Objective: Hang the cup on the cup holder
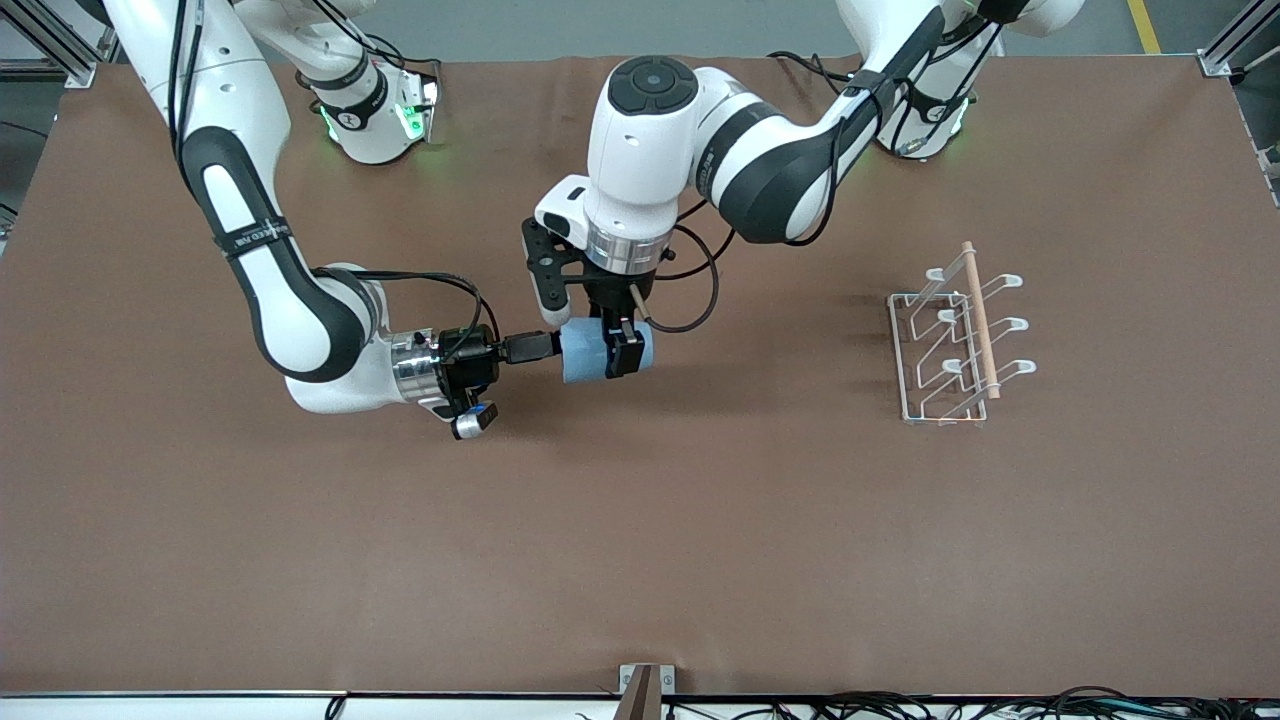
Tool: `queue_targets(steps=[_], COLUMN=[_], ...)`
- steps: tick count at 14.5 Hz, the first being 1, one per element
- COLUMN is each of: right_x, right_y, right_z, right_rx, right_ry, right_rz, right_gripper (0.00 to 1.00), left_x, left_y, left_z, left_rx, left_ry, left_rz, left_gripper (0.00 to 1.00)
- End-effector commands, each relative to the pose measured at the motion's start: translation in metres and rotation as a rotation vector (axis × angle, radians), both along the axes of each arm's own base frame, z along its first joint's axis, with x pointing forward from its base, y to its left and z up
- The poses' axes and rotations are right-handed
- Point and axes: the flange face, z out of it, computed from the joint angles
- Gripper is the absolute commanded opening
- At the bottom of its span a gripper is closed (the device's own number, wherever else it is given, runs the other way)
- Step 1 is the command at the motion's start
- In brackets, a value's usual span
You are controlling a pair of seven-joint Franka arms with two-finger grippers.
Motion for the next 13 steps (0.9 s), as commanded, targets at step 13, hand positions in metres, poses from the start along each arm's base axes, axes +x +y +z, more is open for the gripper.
queue_targets(steps=[13], right_x=[0.035], right_y=[-0.08], right_z=[0.018], right_rx=[-0.241], right_ry=[-0.153], right_rz=[-0.087], right_gripper=[1.0], left_x=[0.073], left_y=[0.195], left_z=[0.005], left_rx=[0.543], left_ry=[0.22], left_rz=[0.119], left_gripper=[0.75])
